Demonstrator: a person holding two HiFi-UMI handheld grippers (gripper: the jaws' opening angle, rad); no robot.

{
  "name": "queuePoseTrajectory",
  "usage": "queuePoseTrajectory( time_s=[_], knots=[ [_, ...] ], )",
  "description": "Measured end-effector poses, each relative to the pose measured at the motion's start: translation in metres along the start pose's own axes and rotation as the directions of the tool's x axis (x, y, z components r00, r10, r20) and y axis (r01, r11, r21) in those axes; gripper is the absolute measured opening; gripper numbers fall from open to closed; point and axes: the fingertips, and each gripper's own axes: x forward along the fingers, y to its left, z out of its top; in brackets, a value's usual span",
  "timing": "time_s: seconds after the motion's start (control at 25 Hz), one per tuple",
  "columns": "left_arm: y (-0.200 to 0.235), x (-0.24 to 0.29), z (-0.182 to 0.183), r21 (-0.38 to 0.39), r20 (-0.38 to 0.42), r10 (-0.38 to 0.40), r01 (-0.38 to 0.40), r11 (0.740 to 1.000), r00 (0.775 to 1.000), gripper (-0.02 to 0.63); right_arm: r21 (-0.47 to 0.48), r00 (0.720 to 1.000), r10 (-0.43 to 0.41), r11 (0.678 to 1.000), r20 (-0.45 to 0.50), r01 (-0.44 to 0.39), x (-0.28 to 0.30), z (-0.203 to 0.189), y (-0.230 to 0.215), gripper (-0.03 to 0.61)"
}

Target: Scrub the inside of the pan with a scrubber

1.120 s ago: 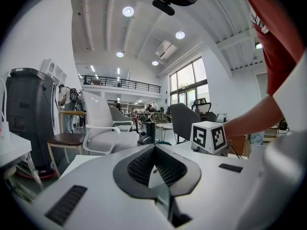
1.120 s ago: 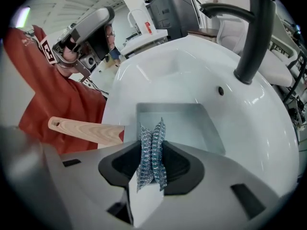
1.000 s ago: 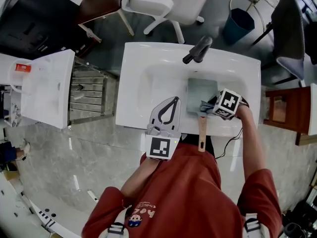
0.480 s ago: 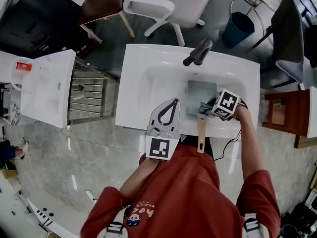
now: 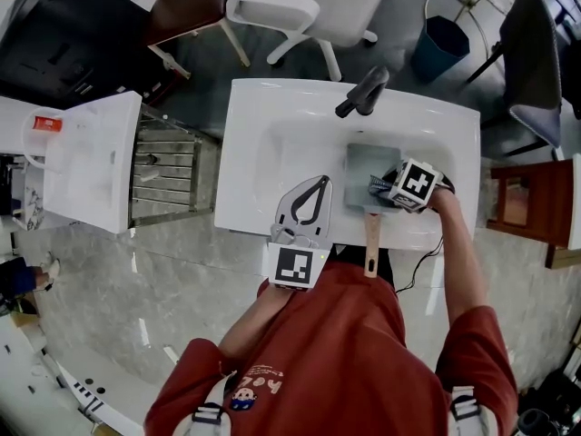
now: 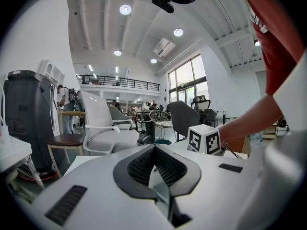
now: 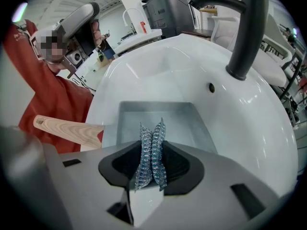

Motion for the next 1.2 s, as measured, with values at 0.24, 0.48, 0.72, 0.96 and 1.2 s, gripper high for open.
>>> queuePoseTrajectory(
  time_s=[0.24,0.48,0.72,0.96,1.2],
  knots=[
    [0.002,0.006,0.010,0.068,0.037,-0.006,0.003,0.998,0.999,0.011,-0.004,0.997,-0.071,0.997,0.012,0.071,0.008,0.002,-0.022,0.141],
    [0.000,0.008,0.004,0.032,-0.010,-0.004,0.004,0.999,1.000,0.011,-0.029,0.987,-0.159,0.987,0.026,0.160,0.018,0.005,-0.047,0.143],
    [0.001,0.011,0.004,0.056,0.000,0.003,-0.002,0.998,1.000,0.011,-0.049,0.974,-0.225,0.973,0.014,0.225,0.028,0.001,-0.064,0.143],
    [0.004,0.013,0.001,0.072,0.002,0.009,-0.009,0.997,1.000,0.011,-0.055,0.968,-0.248,0.967,0.029,0.249,0.033,-0.001,-0.075,0.143],
    [0.000,0.017,-0.002,0.083,-0.008,-0.005,0.006,0.997,1.000,0.011,-0.058,0.967,-0.255,0.965,0.031,0.256,0.033,-0.001,-0.075,0.143]
  ],
)
